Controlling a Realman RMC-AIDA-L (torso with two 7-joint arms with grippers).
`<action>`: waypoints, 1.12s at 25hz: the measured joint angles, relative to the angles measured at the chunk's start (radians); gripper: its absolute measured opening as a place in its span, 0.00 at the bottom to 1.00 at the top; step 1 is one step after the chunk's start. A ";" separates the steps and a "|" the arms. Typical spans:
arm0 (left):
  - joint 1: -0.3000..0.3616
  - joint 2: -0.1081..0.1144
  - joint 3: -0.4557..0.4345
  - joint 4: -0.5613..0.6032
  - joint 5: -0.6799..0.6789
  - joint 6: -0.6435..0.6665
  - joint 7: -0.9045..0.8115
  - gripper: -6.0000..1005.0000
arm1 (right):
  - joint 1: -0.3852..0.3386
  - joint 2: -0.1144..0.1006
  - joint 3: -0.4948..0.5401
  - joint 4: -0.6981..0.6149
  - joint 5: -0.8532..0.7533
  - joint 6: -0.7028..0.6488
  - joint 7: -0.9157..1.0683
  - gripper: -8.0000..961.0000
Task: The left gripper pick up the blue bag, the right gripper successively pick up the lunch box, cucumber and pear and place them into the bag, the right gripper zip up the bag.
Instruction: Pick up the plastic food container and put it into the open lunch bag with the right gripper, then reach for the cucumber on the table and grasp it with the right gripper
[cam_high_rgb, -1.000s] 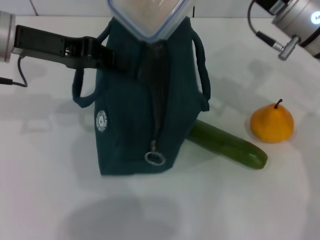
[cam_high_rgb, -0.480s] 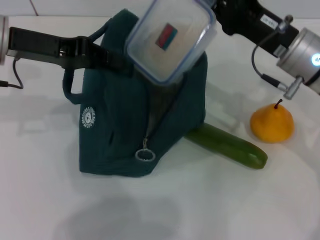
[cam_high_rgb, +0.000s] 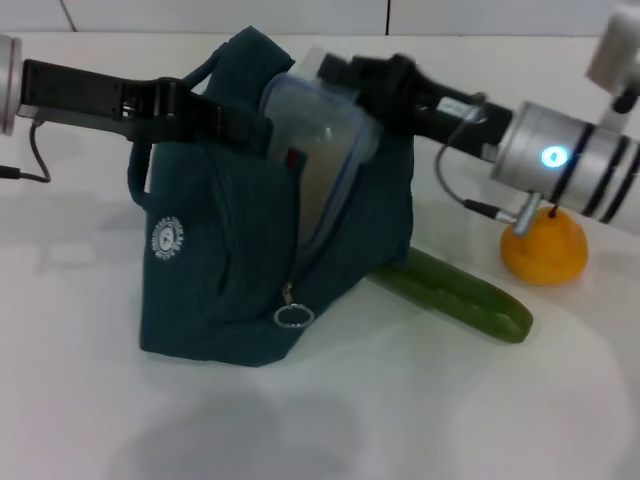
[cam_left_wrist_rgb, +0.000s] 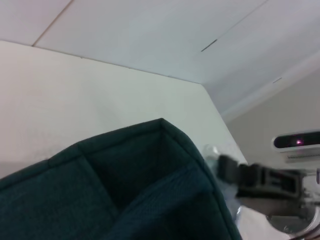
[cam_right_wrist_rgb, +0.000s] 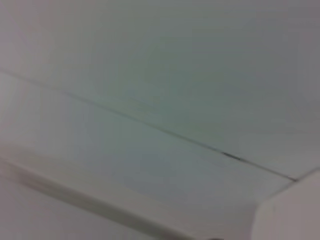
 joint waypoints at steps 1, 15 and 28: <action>0.001 0.000 0.000 0.000 0.000 0.000 0.000 0.05 | 0.007 0.000 -0.014 -0.007 0.000 0.021 0.000 0.11; 0.011 0.002 0.000 0.000 0.000 -0.001 0.005 0.05 | -0.043 0.000 0.034 -0.033 0.009 -0.033 -0.116 0.26; 0.041 0.011 -0.051 0.009 -0.013 -0.001 0.027 0.05 | -0.147 -0.217 0.308 0.015 -0.234 -0.285 -0.253 0.74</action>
